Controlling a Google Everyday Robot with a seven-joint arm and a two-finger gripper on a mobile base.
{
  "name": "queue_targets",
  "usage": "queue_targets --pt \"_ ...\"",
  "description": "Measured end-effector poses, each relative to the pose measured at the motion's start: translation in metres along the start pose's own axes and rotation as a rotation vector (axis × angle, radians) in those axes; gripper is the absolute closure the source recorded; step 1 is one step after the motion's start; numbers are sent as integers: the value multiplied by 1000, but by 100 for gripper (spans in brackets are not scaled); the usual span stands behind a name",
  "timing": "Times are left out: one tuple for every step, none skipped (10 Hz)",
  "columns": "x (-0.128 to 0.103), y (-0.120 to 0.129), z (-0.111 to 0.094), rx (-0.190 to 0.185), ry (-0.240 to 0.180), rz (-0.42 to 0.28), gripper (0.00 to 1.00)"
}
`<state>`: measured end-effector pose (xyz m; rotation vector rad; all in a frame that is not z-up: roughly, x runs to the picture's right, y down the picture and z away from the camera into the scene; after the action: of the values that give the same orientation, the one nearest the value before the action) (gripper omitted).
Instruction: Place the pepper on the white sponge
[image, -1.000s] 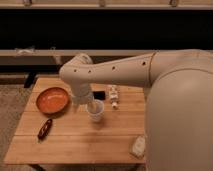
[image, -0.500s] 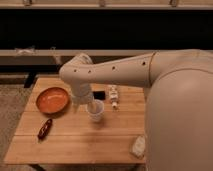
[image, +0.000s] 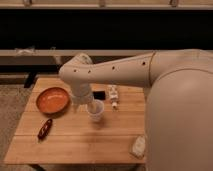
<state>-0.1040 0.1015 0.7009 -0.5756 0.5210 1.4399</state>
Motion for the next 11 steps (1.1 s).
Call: queue_targets --pt "3 10 -5 0 -12 -16 35" --pt "10 29 -12 -2 -26 -45 35" --pt "20 49 -17 -7 -34 -73 35" --pt "28 66 -20 -14 -39 -94 35" --pt "41 93 -24 -24 -43 -128 35" --pt "52 126 -27 -36 -45 -165 35" --pt "58 152 -27 -37 -49 -196 35" --pt "63 182 -24 -25 -55 -234 35" --pt "68 203 -20 -15 -54 -257 35" --pt "68 217 -15 6 -62 -268 35" --pt "70 228 -9 23 -60 -270 35"
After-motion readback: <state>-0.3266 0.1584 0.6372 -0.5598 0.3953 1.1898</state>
